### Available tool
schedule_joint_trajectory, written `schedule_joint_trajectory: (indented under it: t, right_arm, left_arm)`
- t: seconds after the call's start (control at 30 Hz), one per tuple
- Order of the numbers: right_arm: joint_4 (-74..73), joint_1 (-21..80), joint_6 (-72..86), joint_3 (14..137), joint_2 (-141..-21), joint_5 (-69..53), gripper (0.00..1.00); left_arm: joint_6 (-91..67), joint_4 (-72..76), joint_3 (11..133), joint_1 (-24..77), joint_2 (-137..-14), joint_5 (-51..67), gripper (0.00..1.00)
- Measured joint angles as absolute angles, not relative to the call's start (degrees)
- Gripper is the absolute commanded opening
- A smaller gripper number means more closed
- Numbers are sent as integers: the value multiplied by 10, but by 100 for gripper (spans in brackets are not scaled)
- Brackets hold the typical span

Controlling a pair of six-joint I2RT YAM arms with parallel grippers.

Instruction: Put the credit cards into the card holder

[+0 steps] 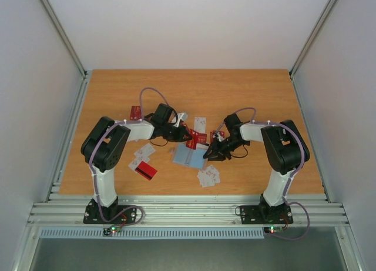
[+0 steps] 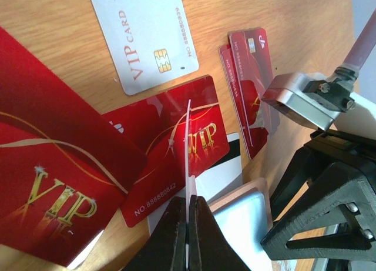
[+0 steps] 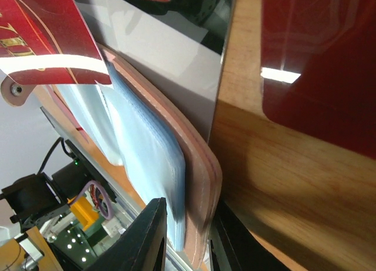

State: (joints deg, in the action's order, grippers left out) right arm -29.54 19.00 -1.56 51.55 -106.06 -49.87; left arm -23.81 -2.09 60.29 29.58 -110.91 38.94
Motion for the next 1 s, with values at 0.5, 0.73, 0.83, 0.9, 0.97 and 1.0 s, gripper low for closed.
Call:
schedule_joint_trajectory:
  t: [0.5,0.73,0.83,0.9,0.97,1.0]
  right_arm:
    - [-288,191,-15,515,-1065,-504,20]
    - [-281,192,-11,514,-1065,-505,19]
    - [-277,193,-11,512,-1066,-506,19]
    - [-274,193,-11,512,-1066,-507,18]
    - [-272,193,-10,510,-1066,-507,18]
    - [-270,193,-10,510,-1066,-507,18]
  left_arm:
    - [-256,18,556,296,-1096,422,0]
    - [-272,34,546,296,-1094,448,0]
    - [-276,38,543,296,-1094,459,0]
    - [-277,41,539,296,-1094,465,0]
    - [-281,45,532,296,-1094,472,0]
    - [-282,47,529,296,-1094,476,0]
